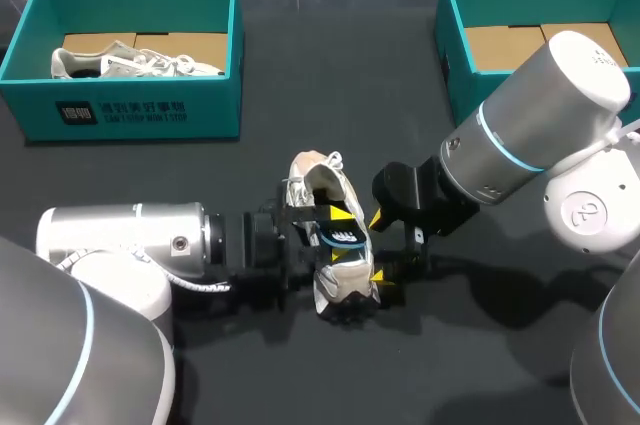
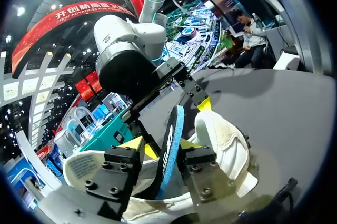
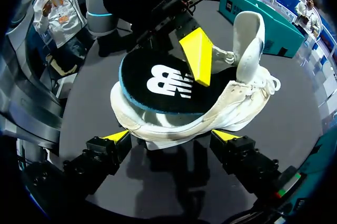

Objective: Take the shoe out of the shoebox, open the shoe tongue, remove and reinsert the insole, then place the shoe into the shoebox

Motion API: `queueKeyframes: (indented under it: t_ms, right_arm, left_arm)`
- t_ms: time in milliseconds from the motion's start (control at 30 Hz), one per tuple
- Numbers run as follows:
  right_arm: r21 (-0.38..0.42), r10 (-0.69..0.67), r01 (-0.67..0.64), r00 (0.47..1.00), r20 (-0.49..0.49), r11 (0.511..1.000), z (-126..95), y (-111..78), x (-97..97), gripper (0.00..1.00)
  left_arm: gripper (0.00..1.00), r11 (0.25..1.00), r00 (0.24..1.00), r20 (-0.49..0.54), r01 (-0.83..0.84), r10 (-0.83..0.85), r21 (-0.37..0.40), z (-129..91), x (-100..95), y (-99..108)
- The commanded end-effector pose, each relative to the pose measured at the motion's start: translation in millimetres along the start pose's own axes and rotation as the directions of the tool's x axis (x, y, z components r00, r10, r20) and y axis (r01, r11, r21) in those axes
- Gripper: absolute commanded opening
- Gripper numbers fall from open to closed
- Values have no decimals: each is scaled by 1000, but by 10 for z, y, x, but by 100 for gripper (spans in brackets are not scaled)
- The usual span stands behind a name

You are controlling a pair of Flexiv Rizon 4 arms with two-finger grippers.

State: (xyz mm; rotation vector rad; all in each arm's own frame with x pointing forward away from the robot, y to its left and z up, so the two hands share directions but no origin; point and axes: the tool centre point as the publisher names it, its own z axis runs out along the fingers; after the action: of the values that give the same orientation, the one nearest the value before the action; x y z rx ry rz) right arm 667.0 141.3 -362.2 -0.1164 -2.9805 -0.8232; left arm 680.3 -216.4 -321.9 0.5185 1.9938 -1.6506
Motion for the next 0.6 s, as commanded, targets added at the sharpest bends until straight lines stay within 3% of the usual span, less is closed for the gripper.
queueKeyframes:
  t_ms: [33,167,200,233,267,600]
  right_arm:
    - [2,0,0,1000,3,1000,11,2,11,100]
    - [2,0,0,1000,3,1000,11,2,11,100]
    - [2,0,0,1000,3,1000,11,2,11,100]
    - [2,0,0,1000,3,1000,11,2,11,100]
    - [2,0,0,1000,3,1000,11,2,11,100]
    - [2,0,0,1000,3,1000,11,2,11,100]
  left_arm:
    - [41,1000,1000,-14,-1,1,0,-176,0,-158]
    - [39,1000,1000,-28,-7,8,3,-179,20,-209]
    - [33,1000,999,-34,-9,9,3,-159,31,-198]
    - [13,1000,999,-42,-18,18,-4,-130,45,-174]
    - [0,1000,999,-49,-24,23,-8,-105,58,-151]
    - [0,996,996,-48,-76,74,-47,125,108,144]
